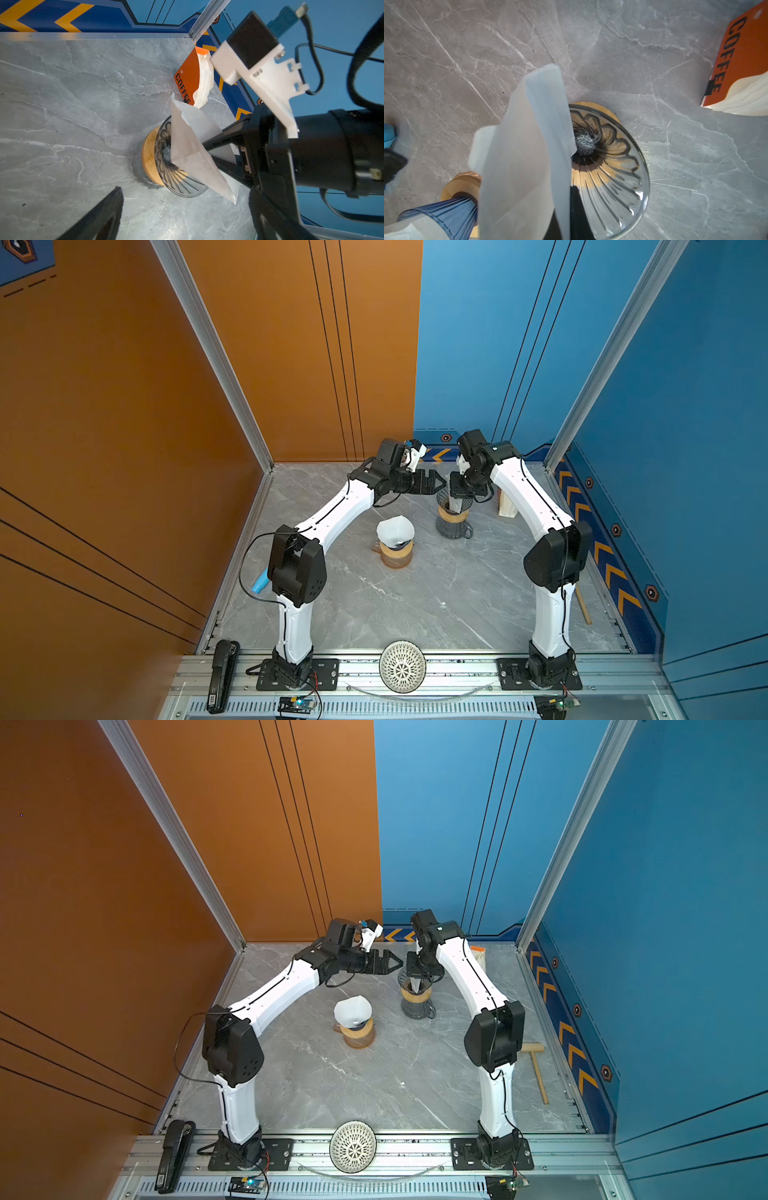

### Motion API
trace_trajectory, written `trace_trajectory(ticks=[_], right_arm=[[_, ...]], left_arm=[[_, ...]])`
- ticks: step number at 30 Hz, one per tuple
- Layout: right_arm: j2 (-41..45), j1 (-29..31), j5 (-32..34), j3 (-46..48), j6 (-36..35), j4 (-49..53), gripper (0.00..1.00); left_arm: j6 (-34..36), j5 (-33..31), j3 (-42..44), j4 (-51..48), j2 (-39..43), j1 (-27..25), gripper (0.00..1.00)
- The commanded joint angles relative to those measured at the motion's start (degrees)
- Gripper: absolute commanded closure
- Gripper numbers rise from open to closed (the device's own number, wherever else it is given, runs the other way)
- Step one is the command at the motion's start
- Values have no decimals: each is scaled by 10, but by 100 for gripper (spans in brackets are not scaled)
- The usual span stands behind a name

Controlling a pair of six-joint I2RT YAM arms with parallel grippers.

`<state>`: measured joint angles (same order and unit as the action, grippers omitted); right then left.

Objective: Place the coffee filter in the dripper
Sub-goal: 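Lower the filter toward the dripper with the right gripper while the left gripper approaches, then push the filter into the dripper cone with the right gripper beside the left gripper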

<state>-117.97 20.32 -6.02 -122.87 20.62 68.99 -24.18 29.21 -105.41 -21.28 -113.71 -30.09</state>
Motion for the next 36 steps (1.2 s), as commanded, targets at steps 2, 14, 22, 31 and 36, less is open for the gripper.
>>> trace_trajectory(ticks=[2, 14, 22, 31, 36], right_arm=[[-5, 5, -15, -11, -4, 2, 100], [-5, 4, -17, 5, -12, -3, 100], [-5, 3, -18, 9, -16, -5, 100], [4, 1, -12, 13, -17, -5, 100], [9, 2, -4, 16, -16, -5, 100]], left_arm=[[-17, 19, -35, -12, -33, -5, 9], [-44, 31, -97, -13, -83, -18, 11], [-52, 32, -99, -15, -102, -21, 13], [-39, 5, -96, -61, -103, -19, 23], [-28, -11, -97, -79, -94, -18, 25]])
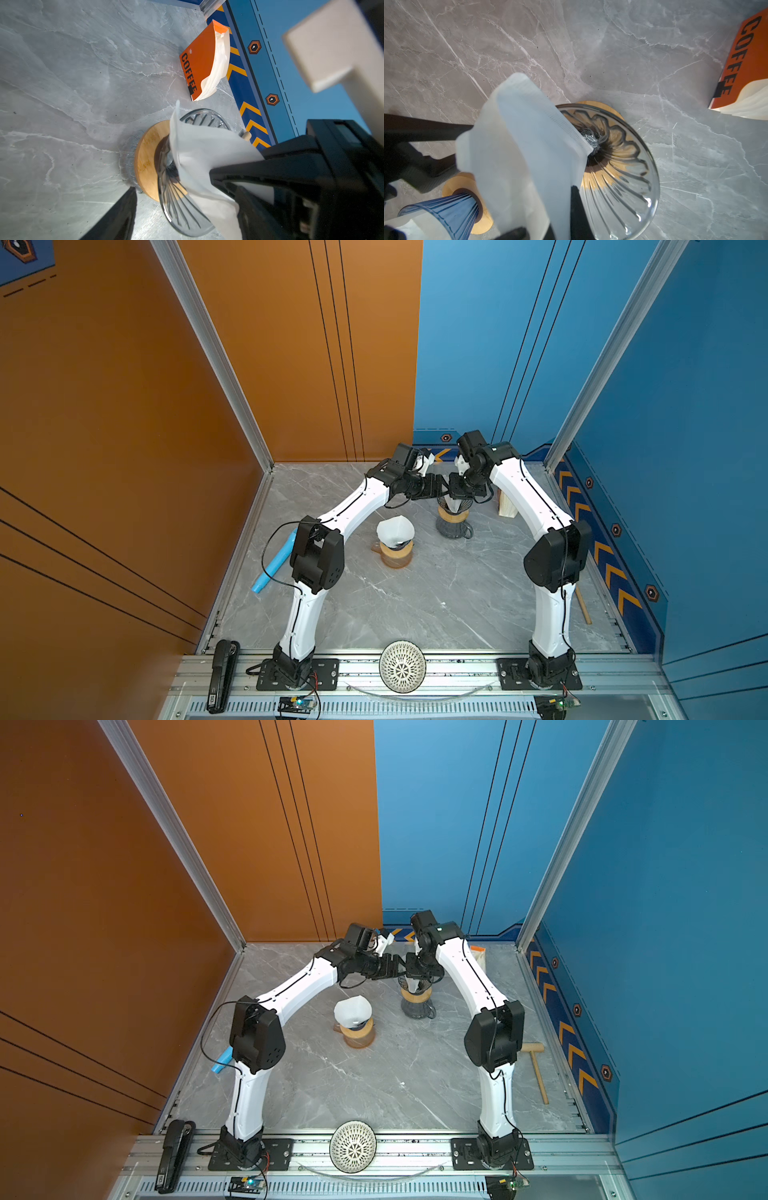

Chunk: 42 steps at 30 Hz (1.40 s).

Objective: Place the coffee filter in the dripper
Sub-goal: 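Push the filter into the dripper cone with the right gripper beside the left gripper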

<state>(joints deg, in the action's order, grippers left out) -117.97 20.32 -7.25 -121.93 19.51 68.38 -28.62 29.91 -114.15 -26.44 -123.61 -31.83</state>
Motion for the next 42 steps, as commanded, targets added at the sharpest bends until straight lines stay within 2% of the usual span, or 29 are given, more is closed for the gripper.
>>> trace_trajectory(ticks=[1, 11, 21, 42], right_arm=[[10, 2, 11, 8, -6, 1, 100], [34, 3, 58, 24, -5, 2, 94], [43, 3, 69, 24, -6, 1, 88], [65, 4, 123, 33, -7, 2, 78]], left_arm=[[19, -22, -10, -31, 6, 0, 26], [45, -53, -16, -71, 18, -2, 27], [52, -64, -20, -79, 30, -2, 27], [49, -52, -41, -80, -1, -7, 29]])
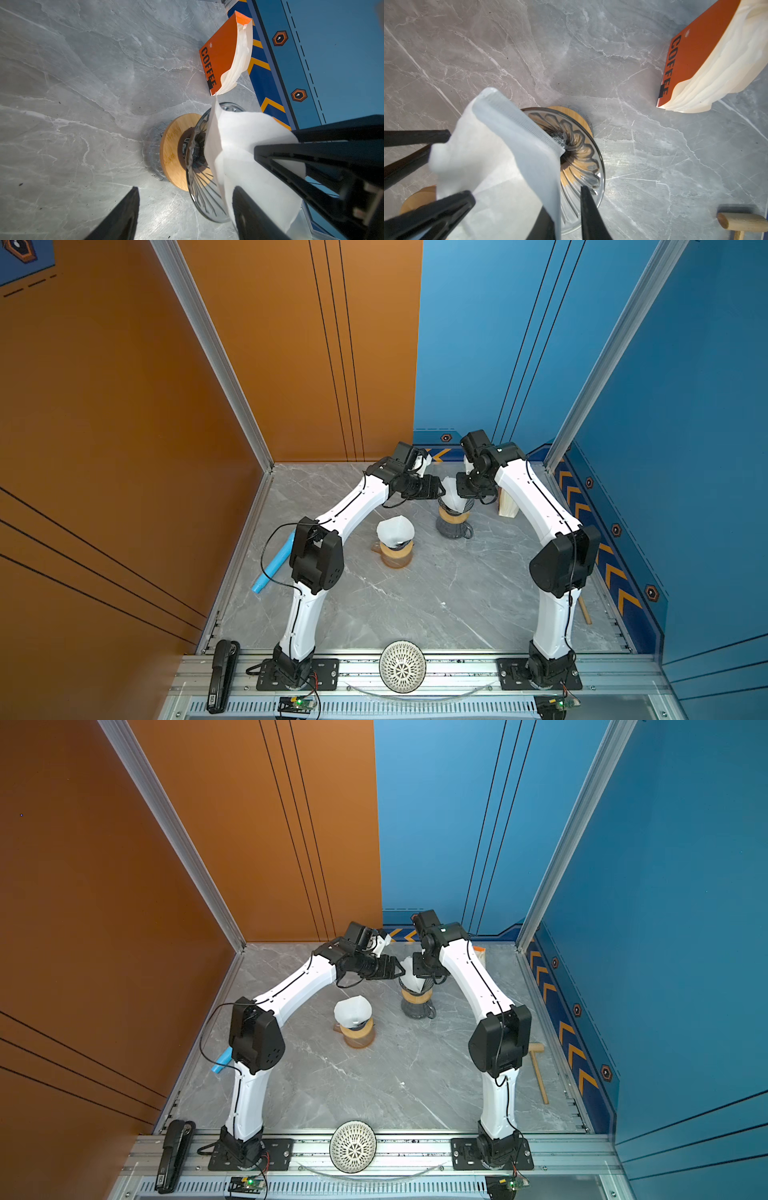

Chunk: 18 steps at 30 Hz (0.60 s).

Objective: Place the coffee filter in the dripper
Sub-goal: 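Push the filter into the dripper cone with the right gripper beside the left gripper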

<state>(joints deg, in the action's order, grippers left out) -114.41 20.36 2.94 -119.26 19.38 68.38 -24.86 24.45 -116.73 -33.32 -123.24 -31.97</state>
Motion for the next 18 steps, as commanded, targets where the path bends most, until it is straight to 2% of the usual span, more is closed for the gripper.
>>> trace_trajectory(ticks=[1, 18], right_arm=[[30, 4, 24, 6, -5, 2, 77], [37, -11, 34, 27, -5, 2, 68]], left_arm=[[12, 3, -15, -12, -6, -5, 29], [22, 22, -20, -11, -17, -6, 29]])
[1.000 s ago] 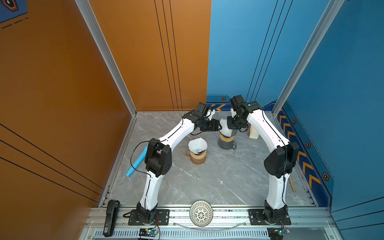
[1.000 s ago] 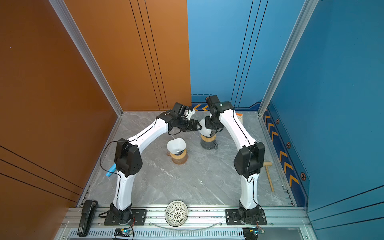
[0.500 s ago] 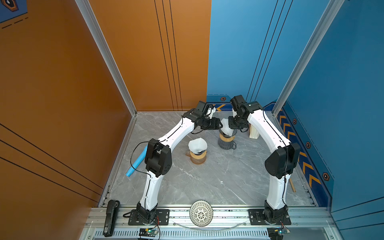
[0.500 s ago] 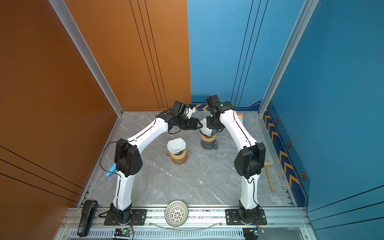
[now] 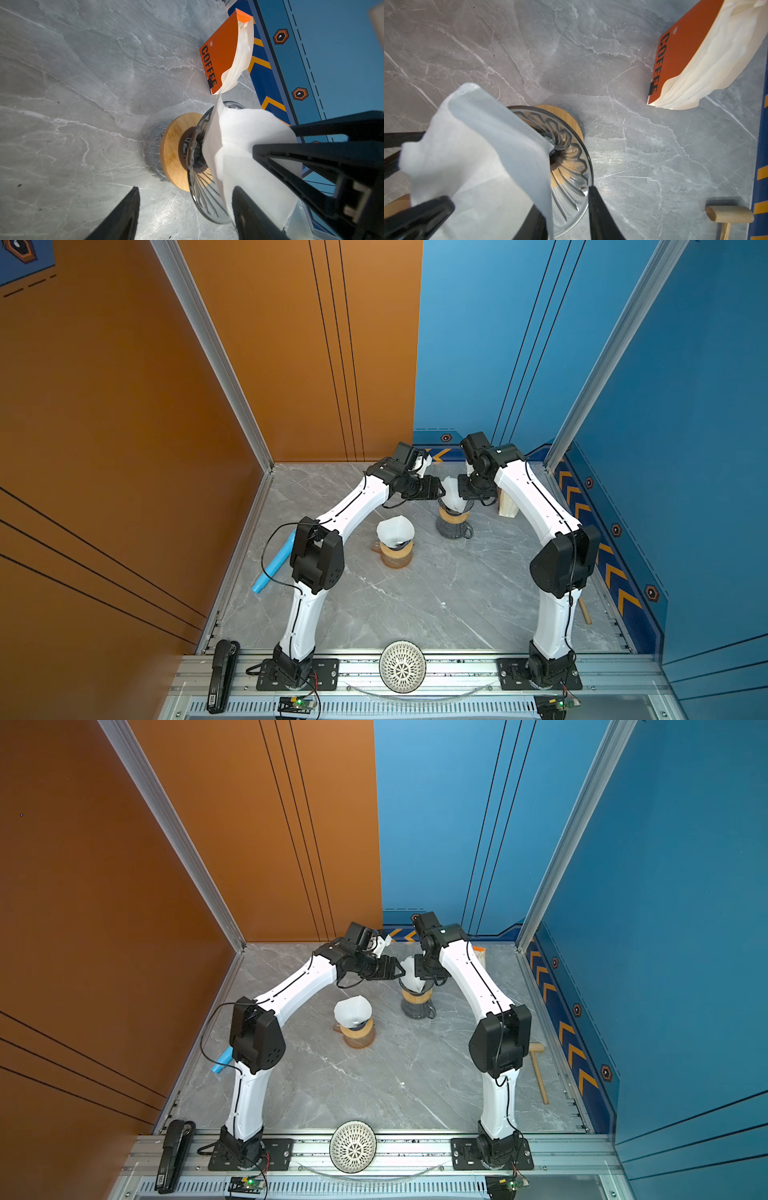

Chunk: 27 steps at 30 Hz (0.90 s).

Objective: Place the coffee filter in the dripper
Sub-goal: 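Push the filter into the dripper cone with the right gripper beside the left gripper, then press the filter edge against the dripper wall with both grippers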

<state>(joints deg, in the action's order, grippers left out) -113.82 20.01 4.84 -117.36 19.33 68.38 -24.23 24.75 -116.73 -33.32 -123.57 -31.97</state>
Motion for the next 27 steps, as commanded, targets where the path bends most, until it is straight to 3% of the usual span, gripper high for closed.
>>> trace_trajectory(ticks=[1, 27], right_arm=[[32, -10, 14, 11, -4, 2, 68], [20, -44, -52, 73, 2, -45, 67]], left_arm=[[16, 22, -21, -11, -15, -6, 29], [24, 21, -47, -47, -40, -7, 30]])
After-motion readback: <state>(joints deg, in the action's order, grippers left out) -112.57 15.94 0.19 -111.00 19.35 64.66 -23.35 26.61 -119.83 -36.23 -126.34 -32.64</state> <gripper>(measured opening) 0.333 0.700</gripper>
